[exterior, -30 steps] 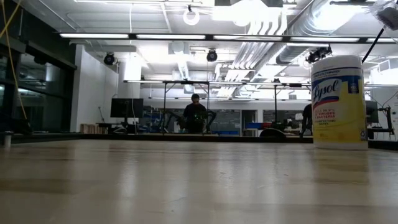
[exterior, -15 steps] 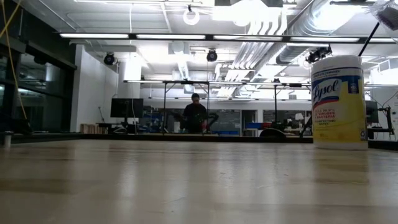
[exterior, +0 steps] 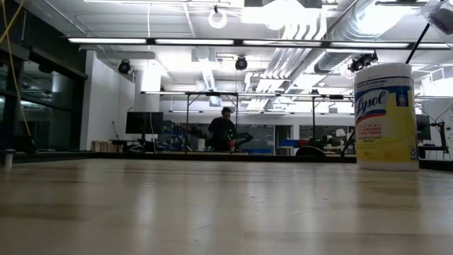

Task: Pick & Place toothbrushing station
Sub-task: Put the orange toothbrush into the mesh organizer

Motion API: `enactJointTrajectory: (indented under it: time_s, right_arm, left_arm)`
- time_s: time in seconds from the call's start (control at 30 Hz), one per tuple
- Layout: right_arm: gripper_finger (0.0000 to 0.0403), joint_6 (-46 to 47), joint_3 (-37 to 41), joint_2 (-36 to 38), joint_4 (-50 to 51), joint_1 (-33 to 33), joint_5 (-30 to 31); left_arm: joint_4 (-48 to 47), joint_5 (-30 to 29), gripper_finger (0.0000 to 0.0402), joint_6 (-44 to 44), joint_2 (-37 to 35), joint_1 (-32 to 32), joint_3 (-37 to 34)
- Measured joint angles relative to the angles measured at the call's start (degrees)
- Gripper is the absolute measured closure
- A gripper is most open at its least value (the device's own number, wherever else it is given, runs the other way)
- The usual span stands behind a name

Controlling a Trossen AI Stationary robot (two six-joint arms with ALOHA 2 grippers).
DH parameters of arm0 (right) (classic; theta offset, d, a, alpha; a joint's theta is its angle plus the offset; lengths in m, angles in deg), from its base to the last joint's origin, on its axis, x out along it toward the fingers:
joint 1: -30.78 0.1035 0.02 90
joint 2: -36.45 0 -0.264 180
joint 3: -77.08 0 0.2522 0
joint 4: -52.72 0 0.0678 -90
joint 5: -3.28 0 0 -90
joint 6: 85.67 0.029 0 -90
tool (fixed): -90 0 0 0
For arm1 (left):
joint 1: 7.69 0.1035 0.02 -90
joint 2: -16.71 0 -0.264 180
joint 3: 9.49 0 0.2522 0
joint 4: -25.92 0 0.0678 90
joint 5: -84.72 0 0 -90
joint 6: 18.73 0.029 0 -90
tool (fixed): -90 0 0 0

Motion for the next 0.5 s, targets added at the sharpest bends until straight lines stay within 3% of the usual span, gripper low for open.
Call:
enactJointTrajectory:
  time_s: [0.23,0.5]
  right_arm:
    - [0.0401,2.45,0.00,-0.02,2.98,1.65,1.26]
    - [0.0401,4.90,0.00,-0.02,7.67,1.62,0.97]
  left_arm:
    - [0.02,0.33,0.0293,-2.20,0.00,1.12,0.00]
    - [0.00,5.30,0.0293,-3.69,0.00,1.79,0.00]
